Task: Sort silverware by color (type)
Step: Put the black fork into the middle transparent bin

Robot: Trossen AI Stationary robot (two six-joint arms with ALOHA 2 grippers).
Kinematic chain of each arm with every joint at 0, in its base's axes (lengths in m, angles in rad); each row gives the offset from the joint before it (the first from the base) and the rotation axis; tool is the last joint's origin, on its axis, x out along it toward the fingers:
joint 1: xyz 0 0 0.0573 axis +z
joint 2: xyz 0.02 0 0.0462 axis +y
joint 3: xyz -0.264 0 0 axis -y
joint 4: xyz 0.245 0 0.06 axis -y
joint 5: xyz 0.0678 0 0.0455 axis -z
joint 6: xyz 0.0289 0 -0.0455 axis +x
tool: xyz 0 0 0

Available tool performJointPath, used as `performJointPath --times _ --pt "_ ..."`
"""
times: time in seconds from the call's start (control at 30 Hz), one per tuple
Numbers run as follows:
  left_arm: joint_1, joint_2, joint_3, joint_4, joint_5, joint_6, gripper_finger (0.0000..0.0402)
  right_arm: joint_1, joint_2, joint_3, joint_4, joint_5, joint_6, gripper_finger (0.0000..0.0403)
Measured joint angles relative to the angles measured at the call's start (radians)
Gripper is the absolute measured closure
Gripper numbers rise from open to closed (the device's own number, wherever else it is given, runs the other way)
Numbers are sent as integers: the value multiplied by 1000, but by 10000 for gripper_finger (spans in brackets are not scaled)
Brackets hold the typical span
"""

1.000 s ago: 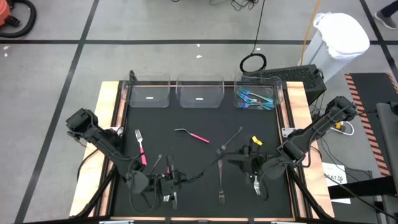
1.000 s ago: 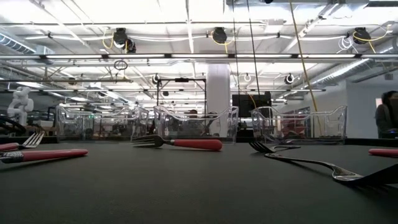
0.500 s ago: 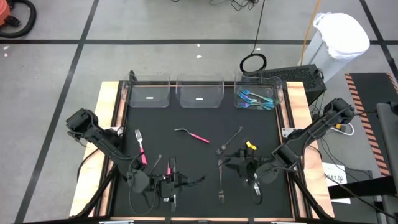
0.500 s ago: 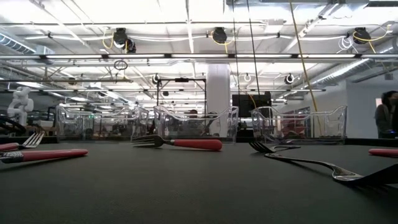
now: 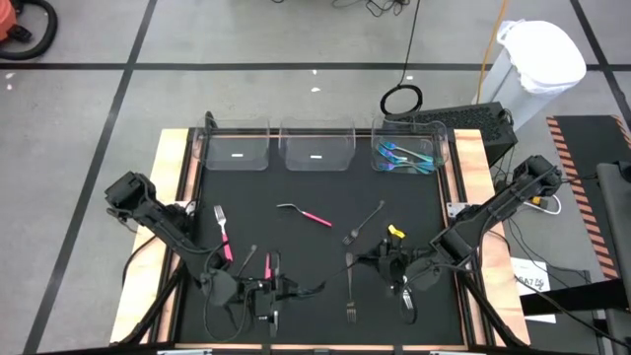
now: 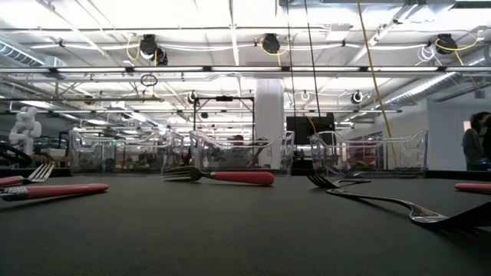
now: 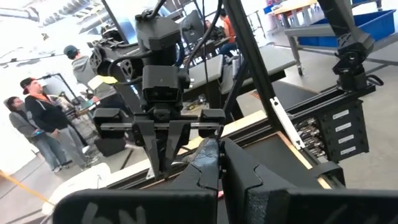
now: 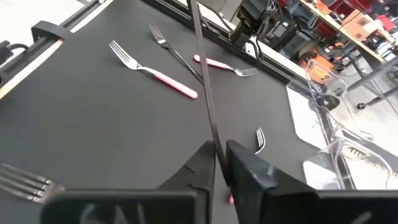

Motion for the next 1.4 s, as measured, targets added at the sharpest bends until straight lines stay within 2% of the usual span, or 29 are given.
performJointPath --times 0.13,0.47,0.63,0.73,0.9,1.07,1.2,1.4 --pt "8 0 0 -6 14 -20 400 0 0 -2 4 -9 -11 377" --pt "15 -1 1 -32 22 -38 400 -1 0 -2 25 -29 -6 334" --pt "15 -1 1 -36 22 -38 400 -1 0 -2 25 -51 -8 330" --pt "16 -1 1 -36 22 -38 400 -1 0 -1 25 -51 -15 341" --pt "15 0 1 -36 21 -40 400 0 0 -1 19 -57 -42 388" --pt "15 -1 1 -55 7 -42 397 0 0 -1 15 -58 -52 391" --pt "15 -1 1 -59 -28 -37 357 0 0 -1 16 -57 -46 397" --pt "4 0 1 -66 -145 -76 233 -1 0 0 18 -7 -41 399"
